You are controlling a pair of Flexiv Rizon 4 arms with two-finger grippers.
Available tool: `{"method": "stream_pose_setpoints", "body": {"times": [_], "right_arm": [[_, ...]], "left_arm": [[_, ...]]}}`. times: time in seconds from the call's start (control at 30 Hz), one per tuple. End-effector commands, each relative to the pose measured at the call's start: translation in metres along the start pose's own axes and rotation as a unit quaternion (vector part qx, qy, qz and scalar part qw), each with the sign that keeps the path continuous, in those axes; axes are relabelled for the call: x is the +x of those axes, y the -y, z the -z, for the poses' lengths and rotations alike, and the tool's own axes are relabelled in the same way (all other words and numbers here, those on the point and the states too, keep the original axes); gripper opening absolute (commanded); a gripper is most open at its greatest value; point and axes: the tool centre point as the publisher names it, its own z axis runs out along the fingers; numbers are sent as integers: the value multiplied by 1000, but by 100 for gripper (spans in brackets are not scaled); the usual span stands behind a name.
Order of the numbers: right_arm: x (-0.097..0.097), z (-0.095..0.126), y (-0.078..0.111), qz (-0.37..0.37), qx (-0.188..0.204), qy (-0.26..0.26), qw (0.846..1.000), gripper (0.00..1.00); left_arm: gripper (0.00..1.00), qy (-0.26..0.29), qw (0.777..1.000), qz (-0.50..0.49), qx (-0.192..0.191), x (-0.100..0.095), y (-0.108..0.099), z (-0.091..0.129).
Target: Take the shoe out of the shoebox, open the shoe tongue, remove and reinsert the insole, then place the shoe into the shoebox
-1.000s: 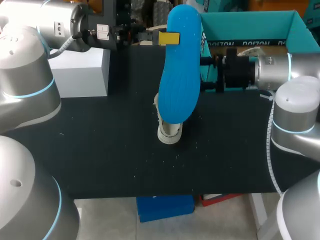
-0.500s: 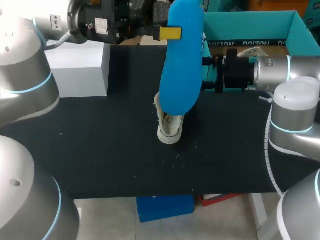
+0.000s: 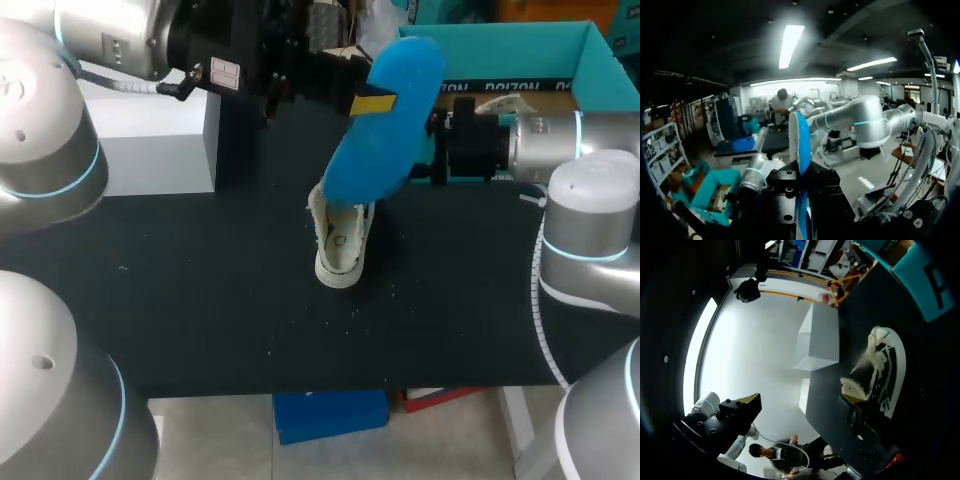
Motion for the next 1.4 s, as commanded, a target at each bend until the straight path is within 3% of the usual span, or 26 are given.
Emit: {"method": "stream_pose_setpoints", "body": {"times": [0.03,0.3,0.37,0.73,1.1,1.4], "right_arm": [[-1,-2,0,0,-2,0,1000,100],[-1,-2,0,0,-2,0,1000,100],[-1,-2,0,0,-2,0,1000,100],[-1,-2,0,0,-2,0,1000,100],[-1,-2,0,0,-2,0,1000,100],[-1,-2,0,0,-2,0,1000,100]], "left_arm": [[0,53,966,-203,-148,3,7,3],[0,53,966,-203,-148,3,7,3],[0,34,963,-229,-135,14,7,-4],[0,44,968,-236,-75,33,-55,-10],[0,70,977,-202,-22,44,-98,-10],[0,105,969,-224,6,59,-130,-12]]}}
